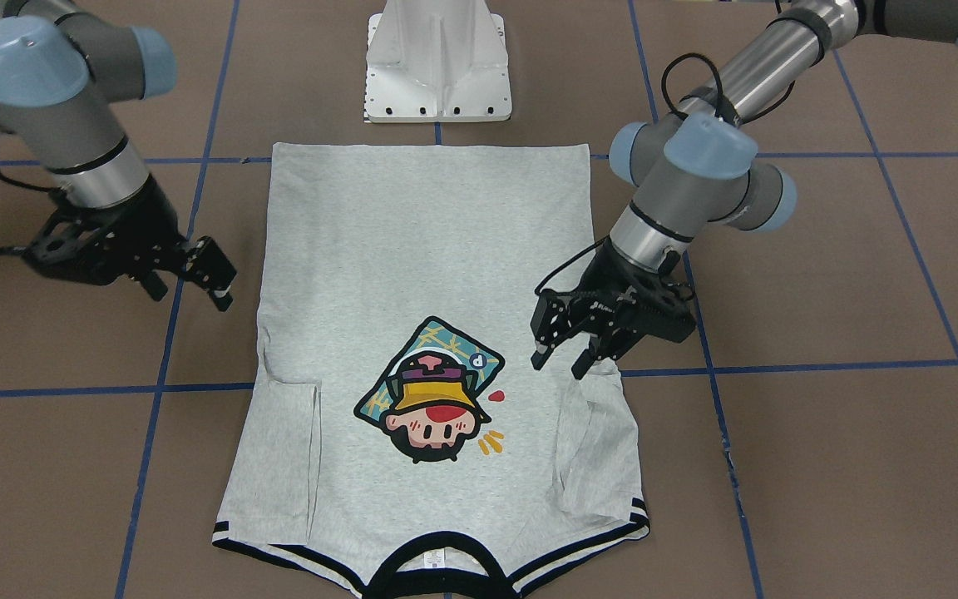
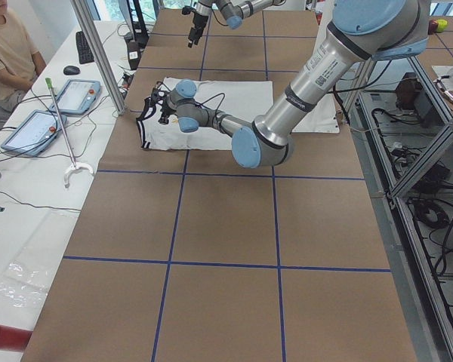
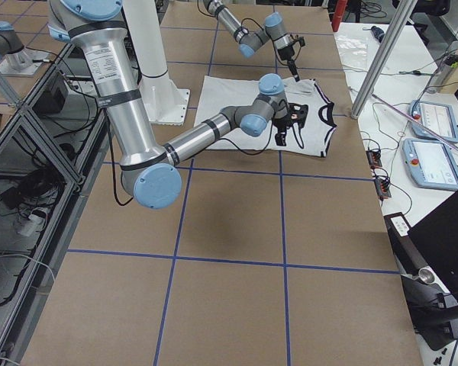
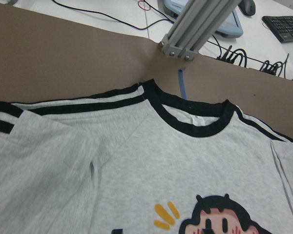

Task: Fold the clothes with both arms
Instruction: 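Move both grippers down along the shirt sides toward the hem, then grasp the hem corners nearest the robot with both grippers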

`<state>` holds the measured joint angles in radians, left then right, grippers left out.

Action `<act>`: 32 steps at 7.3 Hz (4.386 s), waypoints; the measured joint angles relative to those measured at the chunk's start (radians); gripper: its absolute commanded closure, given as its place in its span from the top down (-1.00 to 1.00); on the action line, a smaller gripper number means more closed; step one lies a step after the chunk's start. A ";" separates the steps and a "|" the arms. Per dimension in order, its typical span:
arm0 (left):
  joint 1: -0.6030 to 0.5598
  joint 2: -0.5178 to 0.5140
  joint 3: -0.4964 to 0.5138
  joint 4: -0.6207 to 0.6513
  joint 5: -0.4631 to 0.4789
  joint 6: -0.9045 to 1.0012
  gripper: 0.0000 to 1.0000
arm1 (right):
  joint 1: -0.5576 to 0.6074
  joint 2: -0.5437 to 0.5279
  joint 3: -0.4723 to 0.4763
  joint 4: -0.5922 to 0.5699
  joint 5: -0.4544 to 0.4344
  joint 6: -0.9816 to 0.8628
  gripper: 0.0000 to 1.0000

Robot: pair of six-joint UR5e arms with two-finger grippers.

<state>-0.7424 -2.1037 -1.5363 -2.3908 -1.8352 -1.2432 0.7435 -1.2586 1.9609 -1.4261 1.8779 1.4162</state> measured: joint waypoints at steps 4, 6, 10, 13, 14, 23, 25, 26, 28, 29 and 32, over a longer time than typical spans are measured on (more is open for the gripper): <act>0.013 0.237 -0.273 0.075 -0.115 0.000 0.60 | -0.425 -0.149 0.244 -0.083 -0.222 0.427 0.99; 0.014 0.293 -0.328 0.077 -0.132 -0.001 0.66 | -0.605 -0.196 0.267 -0.087 -0.403 0.613 0.94; 0.014 0.319 -0.341 0.078 -0.133 -0.001 0.66 | -0.666 -0.199 0.179 -0.084 -0.449 0.779 0.88; 0.015 0.320 -0.334 0.076 -0.131 0.000 0.66 | -0.672 -0.207 0.157 -0.083 -0.443 0.785 0.80; 0.015 0.320 -0.334 0.076 -0.131 0.000 0.66 | -0.673 -0.209 0.152 -0.084 -0.440 0.784 0.78; 0.018 0.321 -0.326 0.076 -0.129 0.002 0.66 | -0.688 -0.249 0.153 -0.084 -0.423 0.832 -1.00; 0.018 0.321 -0.321 0.077 -0.130 0.001 0.66 | -0.696 -0.252 0.161 -0.083 -0.417 0.852 -1.00; 0.018 0.320 -0.318 0.077 -0.131 0.000 0.66 | -0.696 -0.254 0.166 -0.083 -0.415 0.853 -1.00; 0.025 0.319 -0.323 0.079 -0.154 -0.067 0.65 | -0.695 -0.268 0.207 -0.086 -0.415 0.853 -1.00; 0.048 0.319 -0.333 0.078 -0.175 -0.145 0.66 | -0.693 -0.287 0.241 -0.087 -0.415 0.852 -1.00; 0.241 0.446 -0.468 0.079 -0.079 -0.398 0.65 | -0.671 -0.302 0.287 -0.086 -0.396 0.843 -1.00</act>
<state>-0.5011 -1.6572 -2.0044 -2.3118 -1.9138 -1.6415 0.0728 -1.5610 2.2480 -1.5117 1.4819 2.2591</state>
